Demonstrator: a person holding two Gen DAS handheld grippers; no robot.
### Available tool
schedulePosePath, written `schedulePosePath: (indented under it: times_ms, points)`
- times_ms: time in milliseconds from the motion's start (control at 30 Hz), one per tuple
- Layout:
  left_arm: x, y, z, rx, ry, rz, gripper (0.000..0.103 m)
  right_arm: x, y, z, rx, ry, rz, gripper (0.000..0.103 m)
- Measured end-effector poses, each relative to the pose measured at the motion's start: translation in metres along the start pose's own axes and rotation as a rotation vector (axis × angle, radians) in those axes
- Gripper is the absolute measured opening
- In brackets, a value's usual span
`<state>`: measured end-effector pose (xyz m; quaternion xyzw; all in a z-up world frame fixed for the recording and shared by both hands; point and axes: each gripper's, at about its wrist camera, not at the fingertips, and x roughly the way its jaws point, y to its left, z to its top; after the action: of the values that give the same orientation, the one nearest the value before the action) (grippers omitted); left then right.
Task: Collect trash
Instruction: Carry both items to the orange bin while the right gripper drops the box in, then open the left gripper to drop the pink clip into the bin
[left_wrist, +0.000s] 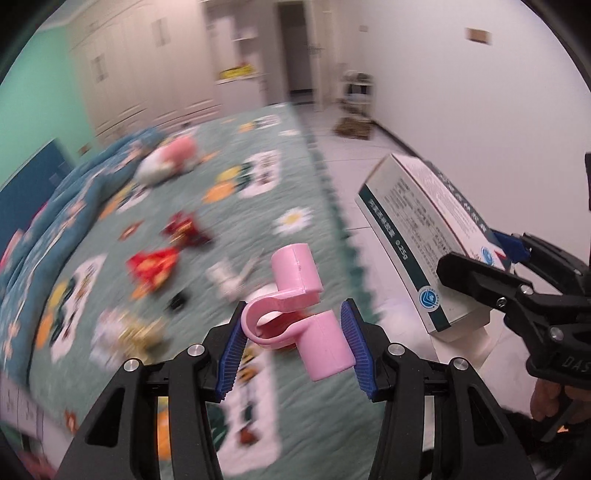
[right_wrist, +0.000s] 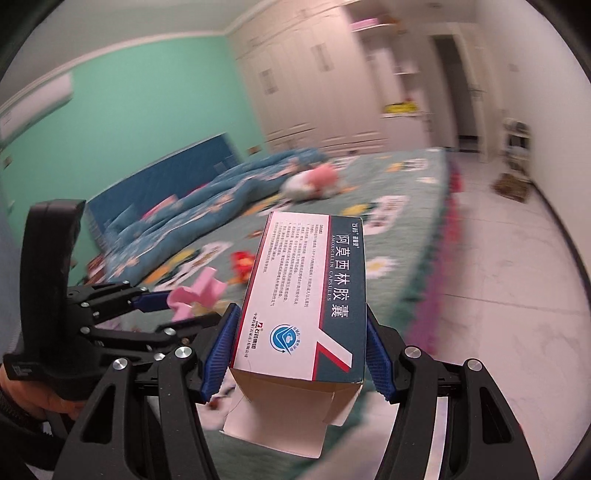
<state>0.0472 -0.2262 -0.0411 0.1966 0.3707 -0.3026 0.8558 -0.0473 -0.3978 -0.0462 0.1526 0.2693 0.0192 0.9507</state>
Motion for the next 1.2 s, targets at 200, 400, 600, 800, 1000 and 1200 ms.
schedulePosePath:
  times_ms: [200,400,600,800,1000,1200]
  points:
    - [0.04,-0.088,0.038,0.165,0.006,-0.17,0.052,-0.043,-0.098,-0.027,0.173,-0.014,-0.211,0.063]
    - [0.092,-0.16,0.05,0.269,0.063,-0.319,0.052,-0.063,-0.178,-0.069,0.317,0.032,-0.384,0.063]
    - [0.143,-0.209,0.046,0.345,0.15,-0.377,0.052,-0.047,-0.242,-0.124,0.419,0.13,-0.478,0.063]
    - [0.187,-0.226,0.041,0.37,0.237,-0.39,0.052,-0.013,-0.293,-0.178,0.496,0.238,-0.502,0.063]
    - [0.21,-0.243,0.036,0.394,0.29,-0.388,0.052,0.013,-0.315,-0.201,0.534,0.302,-0.522,0.07]
    - [0.219,-0.265,0.03,0.42,0.317,-0.393,0.052,0.013,-0.321,-0.2,0.547,0.278,-0.551,0.071]
